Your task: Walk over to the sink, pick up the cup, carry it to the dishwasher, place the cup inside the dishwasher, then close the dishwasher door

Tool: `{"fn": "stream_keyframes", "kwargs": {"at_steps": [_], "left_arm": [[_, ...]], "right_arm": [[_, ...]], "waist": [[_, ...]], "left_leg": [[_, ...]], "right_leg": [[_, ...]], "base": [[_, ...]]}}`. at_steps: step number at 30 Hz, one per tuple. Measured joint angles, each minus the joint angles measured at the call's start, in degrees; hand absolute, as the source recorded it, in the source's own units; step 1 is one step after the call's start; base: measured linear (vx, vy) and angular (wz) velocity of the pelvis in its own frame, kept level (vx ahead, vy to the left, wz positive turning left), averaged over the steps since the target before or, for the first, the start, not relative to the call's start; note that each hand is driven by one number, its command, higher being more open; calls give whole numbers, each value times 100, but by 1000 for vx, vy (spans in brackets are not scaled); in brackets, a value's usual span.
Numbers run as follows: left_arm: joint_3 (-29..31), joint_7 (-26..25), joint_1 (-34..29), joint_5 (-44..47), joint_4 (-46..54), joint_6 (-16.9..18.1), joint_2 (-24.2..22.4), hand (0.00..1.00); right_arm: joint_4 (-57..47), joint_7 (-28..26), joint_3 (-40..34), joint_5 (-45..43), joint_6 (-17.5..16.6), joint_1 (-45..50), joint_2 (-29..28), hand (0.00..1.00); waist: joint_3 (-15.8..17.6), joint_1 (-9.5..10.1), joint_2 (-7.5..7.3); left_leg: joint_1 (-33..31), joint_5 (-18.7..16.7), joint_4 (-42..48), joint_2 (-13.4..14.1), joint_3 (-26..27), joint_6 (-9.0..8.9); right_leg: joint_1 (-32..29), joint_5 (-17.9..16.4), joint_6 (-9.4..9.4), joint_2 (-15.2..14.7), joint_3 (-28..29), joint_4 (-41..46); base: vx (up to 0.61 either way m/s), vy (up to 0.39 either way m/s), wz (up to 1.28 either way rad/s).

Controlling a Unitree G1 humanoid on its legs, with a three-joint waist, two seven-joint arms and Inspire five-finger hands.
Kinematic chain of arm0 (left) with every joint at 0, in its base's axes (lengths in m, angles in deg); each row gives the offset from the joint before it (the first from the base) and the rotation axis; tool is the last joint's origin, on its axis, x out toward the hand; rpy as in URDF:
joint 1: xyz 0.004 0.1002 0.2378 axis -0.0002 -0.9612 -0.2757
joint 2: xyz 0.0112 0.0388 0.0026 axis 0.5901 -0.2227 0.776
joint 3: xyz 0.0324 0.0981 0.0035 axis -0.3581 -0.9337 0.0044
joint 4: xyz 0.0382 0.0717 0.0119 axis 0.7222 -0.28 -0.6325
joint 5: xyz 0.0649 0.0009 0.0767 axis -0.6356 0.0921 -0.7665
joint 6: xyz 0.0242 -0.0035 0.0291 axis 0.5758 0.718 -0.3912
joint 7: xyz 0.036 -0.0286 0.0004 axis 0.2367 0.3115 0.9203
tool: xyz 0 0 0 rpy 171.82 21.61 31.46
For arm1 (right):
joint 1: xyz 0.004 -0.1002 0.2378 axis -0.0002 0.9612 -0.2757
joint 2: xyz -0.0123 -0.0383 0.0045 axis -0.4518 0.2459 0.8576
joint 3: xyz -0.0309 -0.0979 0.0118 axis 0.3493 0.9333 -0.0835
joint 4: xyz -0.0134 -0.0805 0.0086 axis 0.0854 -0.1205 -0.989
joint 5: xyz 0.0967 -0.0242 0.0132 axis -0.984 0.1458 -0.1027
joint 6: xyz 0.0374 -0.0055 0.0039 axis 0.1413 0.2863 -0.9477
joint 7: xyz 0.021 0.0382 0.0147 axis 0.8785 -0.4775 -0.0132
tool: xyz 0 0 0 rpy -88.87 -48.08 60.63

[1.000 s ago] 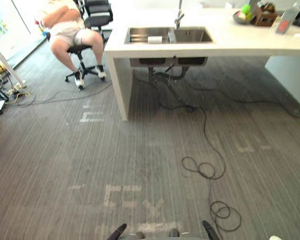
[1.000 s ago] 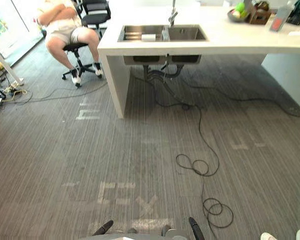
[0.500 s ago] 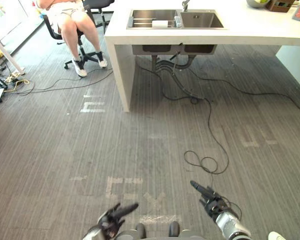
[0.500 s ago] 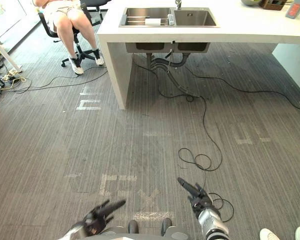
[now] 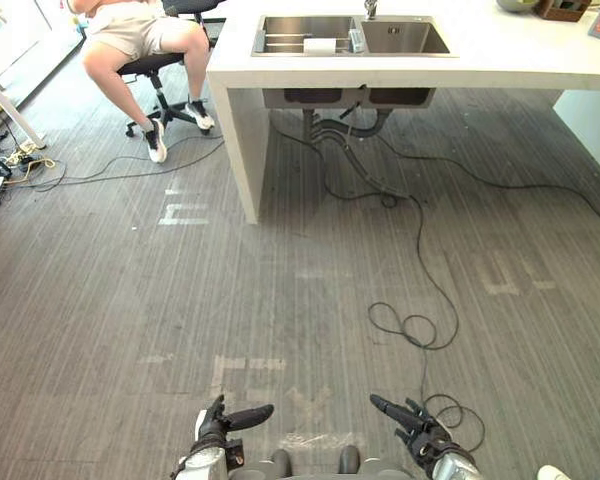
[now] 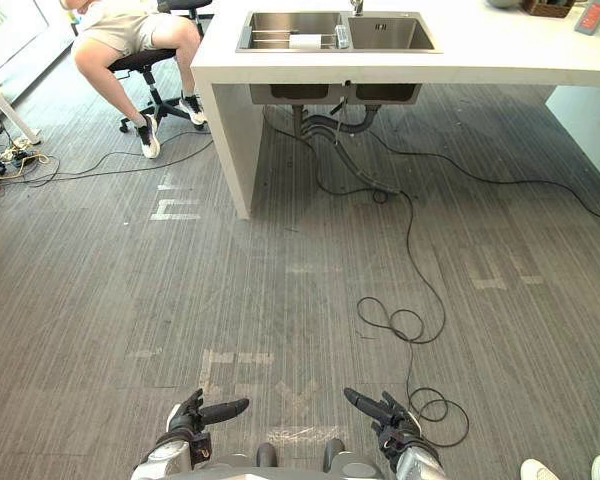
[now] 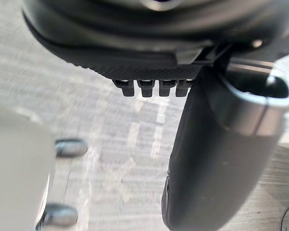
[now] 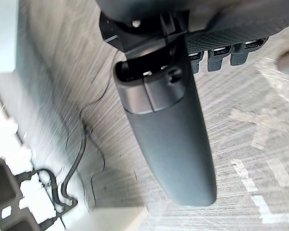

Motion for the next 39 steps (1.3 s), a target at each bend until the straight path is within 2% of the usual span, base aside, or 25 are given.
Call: {"fn": "stream_keyframes", "kwargs": {"at_steps": [6, 8, 13, 15, 17, 18, 20, 22, 23, 25, 26, 27, 28, 29, 30, 31, 32, 33, 34, 35, 36, 37, 38, 39], "left_arm": [[124, 25, -348, -155, 182, 204, -44, 100], [164, 96, -410, 206, 187, 249, -48, 100], [405, 520, -429, 706, 40, 119, -85, 100], [415, 686, -401, 702, -40, 24, -49, 100], [418, 948, -373, 702, -46, -99, 29, 100], [425, 1072, -344, 699, -51, -141, 55, 100], [436, 1325, -154, 1017, -263, -317, 151, 100], [445, 1370, -35, 1426, -370, -453, 271, 100], [445, 1372, -7, 1671, -416, -464, 319, 100], [450, 1374, -19, 1967, -458, -476, 364, 100], [432, 1404, -12, 1946, -453, -476, 351, 100], [385, 1415, 9, 1893, -444, -459, 346, 100], [385, 1420, 13, 1822, -436, -451, 351, 100], [382, 1421, 14, 1787, -431, -438, 350, 100], [379, 1422, 24, 1723, -411, -436, 361, 100], [375, 1421, 52, 1718, -392, -434, 353, 100], [311, 1441, 120, 1722, -322, -433, 310, 100], [273, 1471, 132, 1734, -258, -429, 298, 100], [201, 1529, 158, 1780, -209, -401, 291, 100], [181, 1537, 195, 1843, -218, -411, 250, 100], [168, 1540, 218, 1844, -236, -415, 229, 100], [156, 1572, 238, 1833, -255, -459, 190, 100], [140, 1643, 241, 1833, -252, -473, 166, 100], [140, 1661, 245, 1835, -248, -462, 148, 100]], "right_arm": [[-3, -3, 169, -95, -46, 55, -7, 100], [-2, -57, 225, -472, -46, 150, -48, 100], [100, -144, -37, -1167, 176, 367, -177, 100], [201, -154, -159, -1142, 222, 380, -211, 100], [193, -204, -241, -1125, 267, 446, -221, 100], [180, -254, -239, -1140, 292, 446, -190, 100], [188, -296, -273, -1210, 383, 324, -66, 100], [243, -371, -291, -1206, 414, 326, -42, 100], [339, -429, -278, -1226, 424, 375, -68, 100], [314, -508, -344, -1431, 389, 370, -136, 100], [305, -514, -340, -1440, 401, 323, -138, 100], [278, -513, -338, -1439, 400, 316, -155, 100], [261, -511, -338, -1441, 400, 318, -167, 100], [232, -500, -338, -1443, 402, 322, -181, 100], [199, -496, -348, -1452, 412, 328, -176, 100], [172, -495, -371, -1454, 412, 318, -163, 100], [146, -492, -462, -1453, 422, 272, -151, 100], [122, -482, -475, -1449, 445, 241, -145, 100], [83, -482, -477, -1445, 494, 199, -117, 100], [77, -469, -497, -1434, 541, 147, -97, 100], [76, -459, -524, -1437, 575, 127, -94, 100], [78, -437, -598, -1436, 663, 107, -91, 100], [89, -421, -686, -1435, 760, 121, -81, 100], [101, -410, -687, -1435, 776, 132, -62, 100]], "waist": [[-1, 27, -1], [-3, 32, -1], [-40, 21, -23], [-57, 21, -43], [-41, 8, -152], [-38, 3, -180], [62, -4, -230], [244, -29, -308], [281, -25, -322], [352, -85, -353], [366, -159, -341], [371, -156, -345], [376, -148, -349], [387, -140, -365], [446, -146, -362], [505, -157, -333], [587, -191, -218], [593, -196, -204], [594, -189, -188], [583, -181, -146], [582, -163, -141], [555, -170, -97], [503, -216, -41], [501, -243, 10]], "left_leg": [[7, -72, 109, -1, 140, 150], [24, -67, 113, 6, 176, 186], [71, -61, 65, 4, 226, 231], [82, -113, 83, -19, 271, 305], [36, -258, 315, -122, 289, 404], [-45, -416, 464, -143, 309, 471], [-274, -858, 1244, -92, 413, 496], [-158, -1205, 1710, -58, 357, 538], [-83, -1323, 1838, 5, 326, 508], [87, -1402, 1831, 107, 254, 437], [129, -1444, 1807, 193, 171, 369], [186, -1498, 1771, 269, 111, 276], [228, -1535, 1758, 302, 90, 216], [321, -1645, 1759, 342, 49, 86], [484, -1816, 1797, 386, 6, -60], [597, -1892, 1804, 450, -22, -124], [726, -1953, 1700, 550, -63, -172], [777, -1961, 1621, 559, -83, -159], [884, -1999, 1478, 629, -96, -145], [964, -2036, 1498, 711, -136, -94], [938, -1995, 1644, 759, -149, -118], [666, -1916, 2292, 881, -192, -149], [268, -1698, 3142, 987, -300, -194], [81, -1493, 3559, 1052, -348, -291]], "right_leg": [[-23, -35, -161, -5, 87, 89], [-24, -30, -172, 4, 114, 100], [-42, -55, -210, 10, 165, 157], [-228, -307, -207, -49, 190, 563], [-616, -824, -6, -278, 201, 1479], [-788, -901, 7, -373, 103, 1899], [-1632, -873, -129, -783, -275, 3750], [-2037, -707, -186, -1065, -361, 4975], [-2118, -814, -175, -1078, -373, 5082], [-2228, -951, -106, -1054, -452, 4569], [-2290, -929, -76, -976, -449, 3861], [-2328, -784, -11, -892, -399, 3004], [-2321, -643, 9, -861, -381, 2551], [-2285, -355, 41, -841, -342, 1719], [-2177, 151, 121, -867, -313, 1361], [-2083, 451, 122, -829, -341, 1378], [-2168, 538, 97, -798, -382, 1751], [-2281, 458, -23, -785, -365, 2015], [-2492, 174, -395, -749, -324, 2540], [-2641, -178, -506, -691, -339, 2992], [-2680, -335, -564, -671, -343, 3145], [-2679, -527, -597, -626, -365, 3307], [-2631, -709, -624, -600, -416, 3378], [-2559, -787, -635, -572, -443, 3374]], "base": [[-56, -2, -9], [-32, -7, -9], [-4, -4, -6], [6, 10, -8], [3, 15, -2], [-13, 28, -20], [-27, 30, -25], [49, -7, 4], [160, -37, 9], [178, -58, 16], [289, -142, 31], [249, -127, 30], [311, -170, 21], [395, -241, 17], [481, -299, 17], [480, -318, 24], [296, -195, 23], [348, -236, 21], [341, -230, 4], [353, -232, -5], [359, -222, -14], [359, -224, -5], [359, -225, 1], [375, -206, 11]]}}
